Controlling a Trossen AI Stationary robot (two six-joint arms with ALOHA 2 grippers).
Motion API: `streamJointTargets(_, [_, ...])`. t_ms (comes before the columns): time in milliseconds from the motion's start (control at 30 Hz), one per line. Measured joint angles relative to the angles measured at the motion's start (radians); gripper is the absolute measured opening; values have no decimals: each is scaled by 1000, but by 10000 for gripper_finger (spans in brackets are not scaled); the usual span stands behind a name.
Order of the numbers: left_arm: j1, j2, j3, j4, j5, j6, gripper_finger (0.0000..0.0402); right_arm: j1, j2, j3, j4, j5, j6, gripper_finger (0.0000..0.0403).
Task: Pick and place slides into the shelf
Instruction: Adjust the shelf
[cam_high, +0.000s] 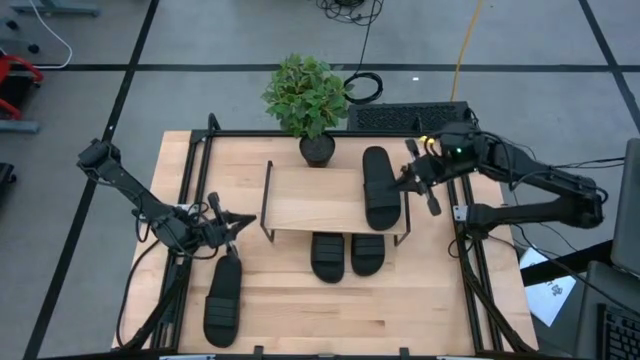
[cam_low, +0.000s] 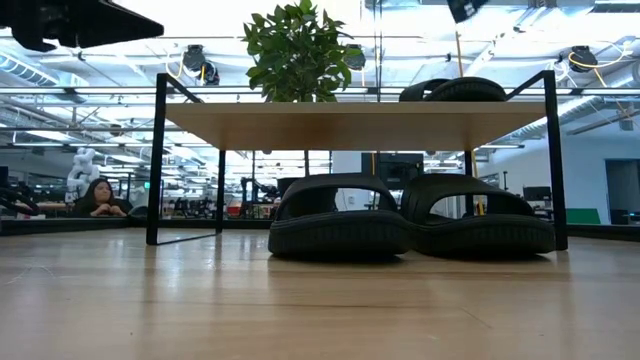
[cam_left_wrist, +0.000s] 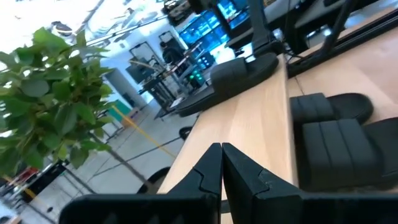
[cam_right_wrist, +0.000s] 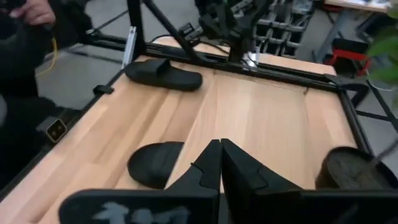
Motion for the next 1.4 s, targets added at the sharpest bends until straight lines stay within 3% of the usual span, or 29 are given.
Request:
streamJointTargets(100, [-2,0,0,1,-65,-8,19,-32,-71,-70,30,-5,37,1])
streamJointTargets(300, [-1,0,0,-2,-381,-57,19,-20,-236,-171,87,-7,103,0])
streamJointTargets(367, [-1,-1,0,-32,-416,-89,19,-2,-298,-224,126,-6,118,0])
streamJointTargets(533, [11,-1,0,-129,-279,-146,19,27,-428,-412,330,-7,175,0])
streamJointTargets(767, [61,-1,0,-147,-202,-291,19,89,-460,-585,610,-34,289,0])
streamJointTargets(933, [81,0,0,-256,-246,-448,19,146,-455,-611,615,-31,239,0])
streamJointTargets(1100, [96,0,0,-416,-136,-703,19,215,-455,-640,621,12,192,0])
streamJointTargets(1233, [111,0,0,-435,-64,-740,19,250,-454,-660,622,77,170,0])
streamJointTargets(1400, [139,0,0,-435,64,-744,19,269,-453,-674,650,78,155,0])
